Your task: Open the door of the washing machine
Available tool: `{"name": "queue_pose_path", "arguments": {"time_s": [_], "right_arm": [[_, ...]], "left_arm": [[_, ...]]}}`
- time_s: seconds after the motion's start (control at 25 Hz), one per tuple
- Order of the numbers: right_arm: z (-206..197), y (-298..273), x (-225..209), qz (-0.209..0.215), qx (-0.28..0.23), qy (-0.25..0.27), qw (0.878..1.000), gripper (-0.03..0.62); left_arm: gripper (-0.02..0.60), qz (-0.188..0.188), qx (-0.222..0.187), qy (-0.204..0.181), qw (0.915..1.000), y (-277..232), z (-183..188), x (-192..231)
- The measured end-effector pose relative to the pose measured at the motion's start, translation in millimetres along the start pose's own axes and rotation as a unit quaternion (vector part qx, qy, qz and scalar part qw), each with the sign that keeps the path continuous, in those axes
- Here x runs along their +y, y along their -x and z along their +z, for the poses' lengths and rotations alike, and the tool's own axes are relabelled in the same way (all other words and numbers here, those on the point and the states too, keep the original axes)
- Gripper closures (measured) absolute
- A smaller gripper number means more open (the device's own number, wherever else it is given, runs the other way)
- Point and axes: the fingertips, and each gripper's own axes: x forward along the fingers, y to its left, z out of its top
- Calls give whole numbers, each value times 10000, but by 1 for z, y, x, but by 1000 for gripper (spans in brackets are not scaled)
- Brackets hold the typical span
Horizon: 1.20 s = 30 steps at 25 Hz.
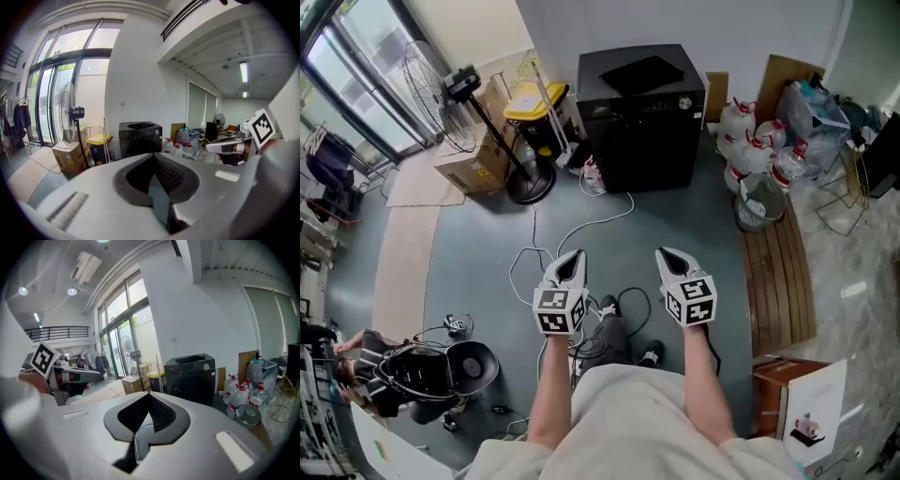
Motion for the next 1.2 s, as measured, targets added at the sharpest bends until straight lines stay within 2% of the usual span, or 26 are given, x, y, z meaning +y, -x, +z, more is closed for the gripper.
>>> {"name": "queue_pose_path", "arguments": {"time_s": [0.16, 0.36, 0.56, 0.88, 0.96, 1.08, 1.2], "right_arm": [[-1, -17, 1, 87, -7, -145, 9999, 594], [3, -46, -15, -19, -8, -151, 9999, 594], [22, -92, -41, -254, -54, -257, 9993, 594], [66, -209, -71, -468, 133, -314, 9983, 594], [73, -237, -75, -543, 216, -214, 9981, 594], [78, -279, -74, -664, 527, 410, 9956, 594], [81, -315, -68, -549, 693, 730, 9934, 594]], "left_arm": [[525, 14, 72, 91, 9999, -11, -6, 17], [525, -169, 144, 201, 9996, -54, -11, 36], [525, -416, 72, 451, 9981, -116, 11, 63], [525, -702, -3, 519, 9962, -217, 52, 131], [525, -755, 1, 514, 9958, -238, 61, 150], [525, -802, 53, 452, 9957, -269, 71, 183], [525, -966, 194, 600, 9933, -296, 68, 210]]}}
